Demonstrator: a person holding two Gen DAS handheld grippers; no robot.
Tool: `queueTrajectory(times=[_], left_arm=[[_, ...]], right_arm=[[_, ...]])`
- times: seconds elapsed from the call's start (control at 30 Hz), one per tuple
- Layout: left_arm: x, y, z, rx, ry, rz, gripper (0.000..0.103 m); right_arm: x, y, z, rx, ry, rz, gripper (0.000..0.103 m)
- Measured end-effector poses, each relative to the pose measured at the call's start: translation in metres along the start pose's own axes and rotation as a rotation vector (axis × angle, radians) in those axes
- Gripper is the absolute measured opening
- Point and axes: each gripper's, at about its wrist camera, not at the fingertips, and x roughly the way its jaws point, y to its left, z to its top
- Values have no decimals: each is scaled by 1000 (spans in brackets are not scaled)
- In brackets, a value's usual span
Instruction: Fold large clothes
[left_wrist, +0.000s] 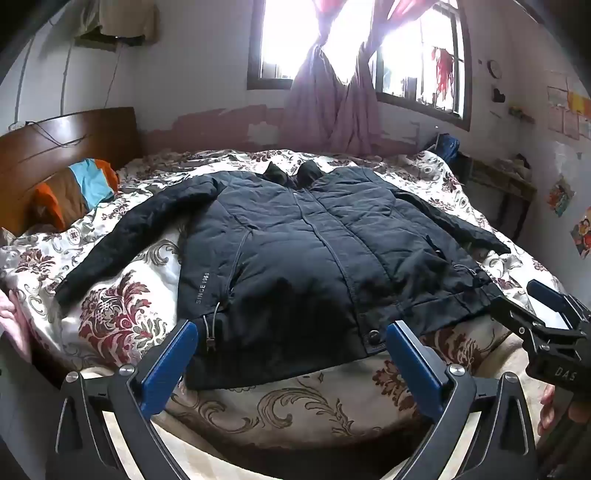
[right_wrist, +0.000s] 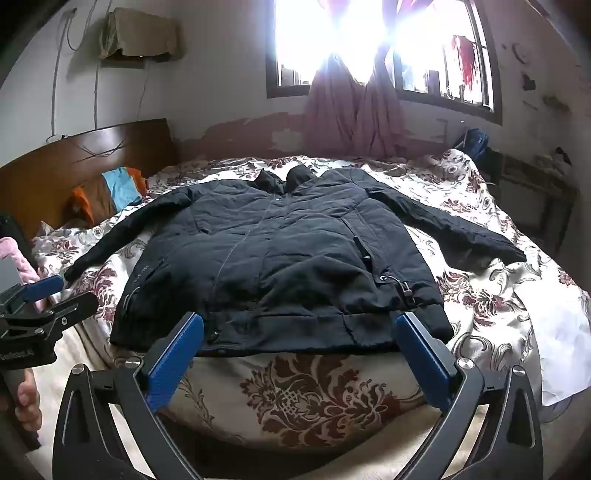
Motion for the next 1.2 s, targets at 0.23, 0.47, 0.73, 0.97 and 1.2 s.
queueTrajectory(times=[0.23,0.47,0.73,0.97,1.2], left_arm=[[1,0,0,0,1,-5,103],[0,-1,0,1,-1,-5,103],[0,-1,0,1,-2,-5,103],[0,-1,0,1,-1,-6,103],[0,-1,0,1,-1,-6,103]], right_arm=[[2,-3,0,5,12,-1,102],[2,-1,0,3,9,-8,102],[3,-1,-1,4,17,-11,102],[4,-2,-1,5,19,-10,102],[4,-2,-1,5,19,-10,102]])
